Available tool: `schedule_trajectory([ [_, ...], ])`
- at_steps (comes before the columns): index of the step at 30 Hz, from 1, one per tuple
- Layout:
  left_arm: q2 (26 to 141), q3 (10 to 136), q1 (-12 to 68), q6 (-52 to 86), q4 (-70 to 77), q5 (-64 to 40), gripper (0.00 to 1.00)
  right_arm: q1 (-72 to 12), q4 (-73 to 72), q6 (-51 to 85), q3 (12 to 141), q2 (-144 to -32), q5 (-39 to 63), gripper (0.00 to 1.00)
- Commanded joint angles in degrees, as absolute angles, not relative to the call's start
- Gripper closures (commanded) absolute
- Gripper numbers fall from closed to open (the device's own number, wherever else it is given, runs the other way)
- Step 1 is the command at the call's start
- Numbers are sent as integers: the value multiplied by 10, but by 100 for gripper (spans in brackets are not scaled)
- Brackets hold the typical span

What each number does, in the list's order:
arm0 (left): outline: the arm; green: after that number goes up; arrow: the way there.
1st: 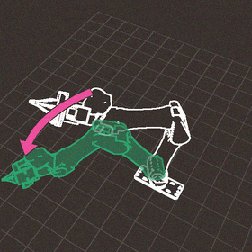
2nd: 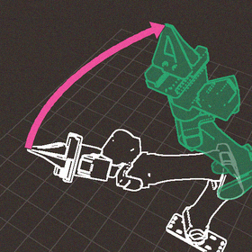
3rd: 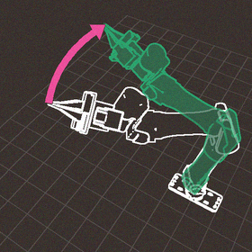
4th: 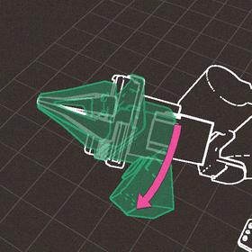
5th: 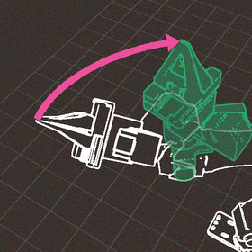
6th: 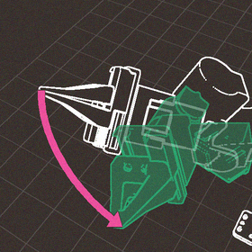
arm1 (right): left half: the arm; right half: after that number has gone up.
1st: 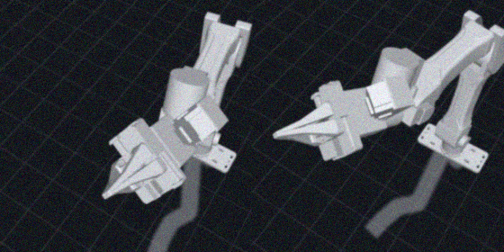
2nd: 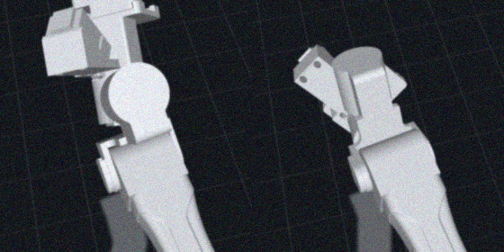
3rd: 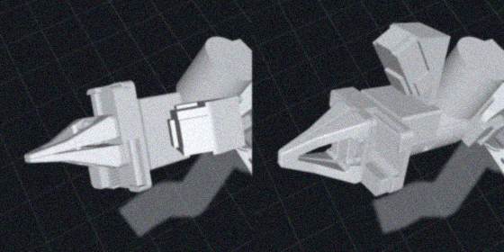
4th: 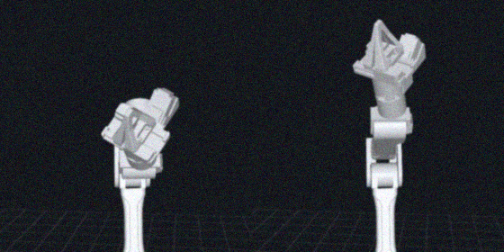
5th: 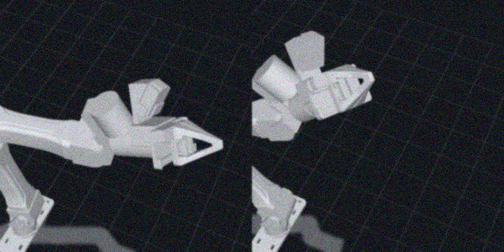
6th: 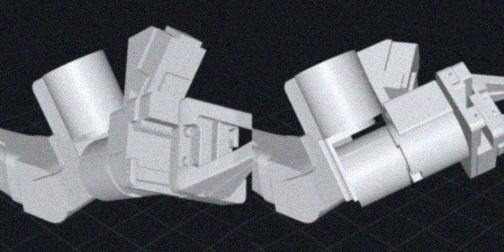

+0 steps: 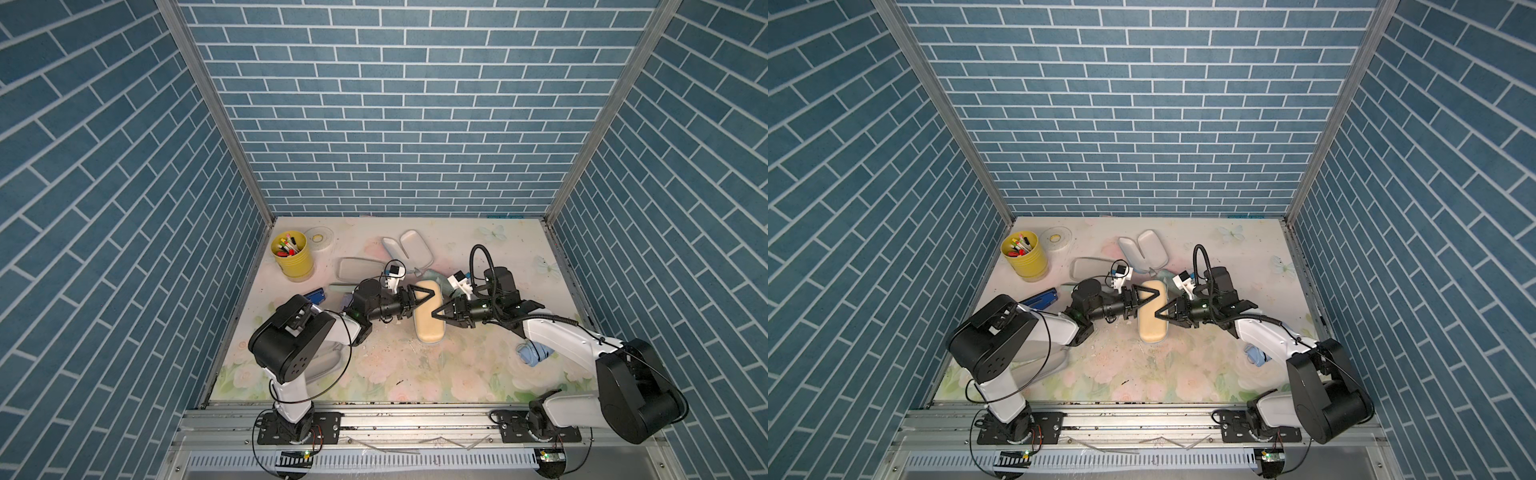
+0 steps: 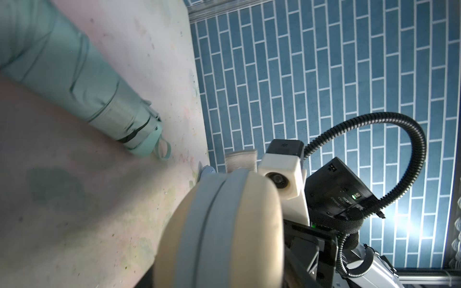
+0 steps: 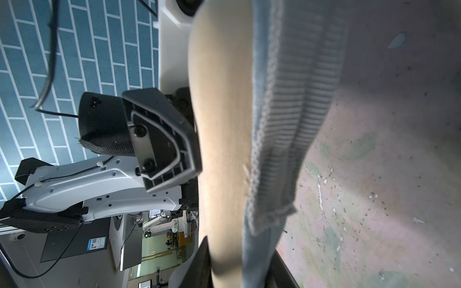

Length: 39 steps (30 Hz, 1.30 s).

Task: Put umbrellas into zippered umbrella sleeves
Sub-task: Pick up the umbrella sleeve at the center of the board, then zip the zipper on the umbrella sleeve.

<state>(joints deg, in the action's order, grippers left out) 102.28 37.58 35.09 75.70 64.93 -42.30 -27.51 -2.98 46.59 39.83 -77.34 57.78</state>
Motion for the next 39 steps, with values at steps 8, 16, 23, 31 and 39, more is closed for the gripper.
schedule_trajectory([
  [8,930,431,249,675,514,-503,80,-244,146,266,513,-720,465,45],
  [16,906,468,232,608,470,-572,90,-273,-68,158,355,-610,200,38],
  [23,901,479,235,603,482,-587,89,-379,-66,-57,339,-592,145,53],
  [31,891,489,254,566,432,-579,88,-459,-97,-143,360,-631,55,57],
  [39,895,491,263,566,432,-575,89,-497,-124,-180,384,-675,21,59],
])
